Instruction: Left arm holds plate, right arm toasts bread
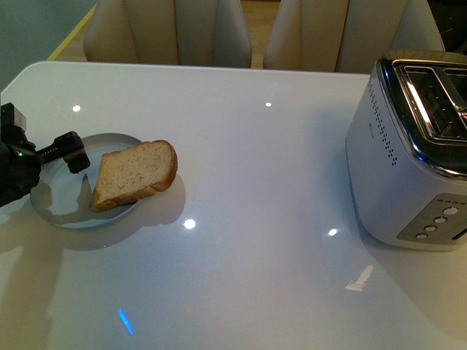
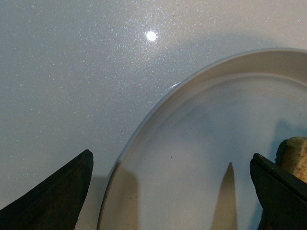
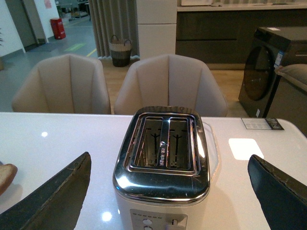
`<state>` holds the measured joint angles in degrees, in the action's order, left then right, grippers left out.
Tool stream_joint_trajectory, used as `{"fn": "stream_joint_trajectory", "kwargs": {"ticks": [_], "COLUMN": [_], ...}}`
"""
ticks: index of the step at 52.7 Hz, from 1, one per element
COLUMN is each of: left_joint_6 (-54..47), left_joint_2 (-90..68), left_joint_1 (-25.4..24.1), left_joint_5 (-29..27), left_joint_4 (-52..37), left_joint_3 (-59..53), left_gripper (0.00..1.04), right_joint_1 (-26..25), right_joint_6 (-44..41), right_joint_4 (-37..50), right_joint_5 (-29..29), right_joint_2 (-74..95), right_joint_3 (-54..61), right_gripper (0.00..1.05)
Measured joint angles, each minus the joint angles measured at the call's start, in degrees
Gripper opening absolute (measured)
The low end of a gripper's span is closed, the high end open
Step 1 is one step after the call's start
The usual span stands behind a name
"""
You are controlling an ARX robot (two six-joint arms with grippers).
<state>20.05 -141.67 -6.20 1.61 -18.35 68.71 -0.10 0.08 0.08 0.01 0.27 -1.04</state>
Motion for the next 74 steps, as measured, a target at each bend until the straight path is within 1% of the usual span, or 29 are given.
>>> {"fn": "stream_joint_trajectory", "kwargs": {"ticks": [1, 3, 4, 6, 7, 8, 10, 11, 12, 14, 16, 23, 27, 30, 31, 38, 47, 58, 63, 74], "left_joint_6": [0.04, 0.24, 0.39, 0.5, 0.61, 0.63, 0.79, 0.87, 0.9, 1.01, 1.22, 2.23, 3.21, 5.14, 5.92, 9.42, 11.26, 11.15, 11.13, 11.13], "left_joint_2": [-0.13, -0.22, -0.26, -0.46, -0.68, -0.7, -0.85, -0.92, -0.92, -0.98, -1.07, -1.22, -1.25, -1.25, -1.18, -0.66, 1.27, 8.28, 14.01, 23.74], "left_joint_1": [0.0, 0.0, 0.0, 0.0, -0.02, -0.02, -0.02, -0.07, -0.07, -0.13, -0.15, -0.15, -0.17, -0.22, -0.24, -0.74, -1.66, -2.23, -1.66, 1.84], "left_joint_5": [-0.04, -0.13, -0.15, -0.17, -0.33, -0.35, -0.28, -0.15, -0.15, -0.11, 0.11, 0.83, 1.9, 3.74, 4.26, 7.04, 8.98, 9.57, 10.49, 12.17], "left_joint_4": [0.0, 0.26, 0.5, 0.59, 0.7, 0.7, 0.7, 0.72, 0.72, 0.74, 0.76, 0.83, 0.79, 0.52, 0.28, -1.95, -3.87, -4.74, -3.32, 2.36], "left_joint_3": [0.0, 0.13, 0.22, 0.33, 0.44, 0.46, 0.52, 0.57, 0.57, 0.59, 0.59, 0.59, 0.59, 0.55, 0.48, -1.27, -4.94, -9.64, -10.97, -10.88], "left_gripper": [0.97, 0.92, 0.86, 0.8, 0.74, 0.73, 0.66, 0.59, 0.59, 0.53, 0.44, 0.25, 0.15, 0.05, 0.03, 0.03, 0.03, 0.03, 0.03, 0.03], "right_joint_1": [0.0, 0.0, 0.0, 0.0, 0.0, 0.0, 0.0, 0.0, 0.0, 0.0, 0.0, 0.0, 0.0, 0.0, 0.0, 0.0, 0.0, 0.0, 0.0, 0.0], "right_joint_6": [0.0, 0.0, 0.0, 0.0, 0.0, 0.0, 0.0, 0.0, 0.0, 0.0, 0.0, 0.0, 0.0, 0.0, 0.0, 0.0, 0.0, 0.0, 0.0, 0.0], "right_joint_4": [0.0, 0.0, 0.0, 0.0, 0.0, 0.0, 0.0, 0.0, 0.0, 0.0, 0.0, 0.0, 0.0, 0.0, 0.0, 0.0, 0.0, 0.0, 0.0, 0.0], "right_joint_5": [0.0, 0.0, 0.0, 0.0, 0.0, 0.0, 0.0, 0.0, 0.0, 0.0, 0.0, 0.0, 0.0, 0.0, 0.0, 0.0, 0.0, 0.0, 0.0, 0.0], "right_joint_2": [0.0, 0.0, 0.0, 0.0, 0.0, 0.0, 0.0, 0.0, 0.0, 0.0, 0.0, 0.0, 0.0, 0.0, 0.0, 0.0, 0.0, 0.0, 0.0, 0.0], "right_joint_3": [0.0, 0.0, 0.0, 0.0, 0.0, 0.0, 0.0, 0.0, 0.0, 0.0, 0.0, 0.0, 0.0, 0.0, 0.0, 0.0, 0.0, 0.0, 0.0, 0.0], "right_gripper": [0.96, 0.96, 0.96, 0.96, 0.96, 0.96, 0.96, 0.96, 0.96, 0.96, 0.96, 0.96, 0.96, 0.96, 0.96, 0.96, 0.96, 0.96, 0.96, 0.96]}}
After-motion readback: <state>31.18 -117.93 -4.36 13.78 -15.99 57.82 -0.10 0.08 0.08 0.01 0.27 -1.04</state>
